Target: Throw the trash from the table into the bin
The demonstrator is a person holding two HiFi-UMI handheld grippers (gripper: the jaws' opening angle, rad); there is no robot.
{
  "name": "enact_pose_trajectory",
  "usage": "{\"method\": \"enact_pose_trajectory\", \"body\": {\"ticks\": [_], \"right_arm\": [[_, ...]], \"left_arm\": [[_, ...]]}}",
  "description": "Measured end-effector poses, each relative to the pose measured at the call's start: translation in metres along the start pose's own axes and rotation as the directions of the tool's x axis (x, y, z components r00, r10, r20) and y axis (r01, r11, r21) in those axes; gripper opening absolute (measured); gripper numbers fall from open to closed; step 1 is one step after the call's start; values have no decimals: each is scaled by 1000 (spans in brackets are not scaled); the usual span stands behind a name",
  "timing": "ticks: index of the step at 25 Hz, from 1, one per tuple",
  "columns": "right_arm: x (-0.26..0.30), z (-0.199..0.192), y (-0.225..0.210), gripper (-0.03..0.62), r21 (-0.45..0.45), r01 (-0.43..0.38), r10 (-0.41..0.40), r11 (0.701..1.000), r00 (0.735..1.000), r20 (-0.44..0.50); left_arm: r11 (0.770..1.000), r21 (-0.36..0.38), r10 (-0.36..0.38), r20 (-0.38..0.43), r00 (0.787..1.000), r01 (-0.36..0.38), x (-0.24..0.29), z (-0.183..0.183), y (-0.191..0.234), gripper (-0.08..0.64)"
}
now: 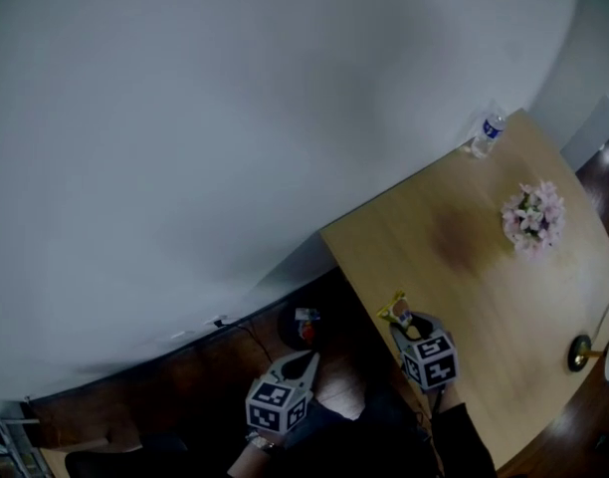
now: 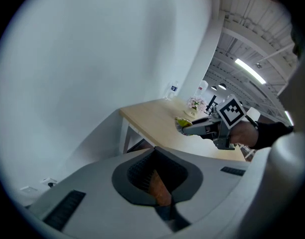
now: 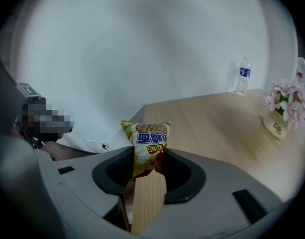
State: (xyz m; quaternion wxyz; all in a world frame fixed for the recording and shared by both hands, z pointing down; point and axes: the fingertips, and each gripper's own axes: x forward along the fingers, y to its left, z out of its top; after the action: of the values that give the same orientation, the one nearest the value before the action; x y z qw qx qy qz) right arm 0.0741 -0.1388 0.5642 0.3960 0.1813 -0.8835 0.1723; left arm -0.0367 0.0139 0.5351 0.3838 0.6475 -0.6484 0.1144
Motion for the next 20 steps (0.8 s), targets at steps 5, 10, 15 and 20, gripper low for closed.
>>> {"method": "enact_pose_trajectory", "body": {"ticks": [5,10,15,20], "right_arm": [[22,-5,47,166,-63,-80,77,995,996,-55],[46,-17,94,166,-123,-176,159,977,977,-140],[80,-32,135,166,-153,-241,207,958,956,-207],[121,-52,165,166,-162,-277,227,947,935,-272]], "left_arm": [[997,-57,50,23,998,-49,-16,-15,31,5],[986,-132,107,32,994,-102,-34,-35,57,5],[977,-163,143,20,989,-138,-46,-59,87,5],[963,-203,184,3,983,-180,-54,-88,117,5]]}}
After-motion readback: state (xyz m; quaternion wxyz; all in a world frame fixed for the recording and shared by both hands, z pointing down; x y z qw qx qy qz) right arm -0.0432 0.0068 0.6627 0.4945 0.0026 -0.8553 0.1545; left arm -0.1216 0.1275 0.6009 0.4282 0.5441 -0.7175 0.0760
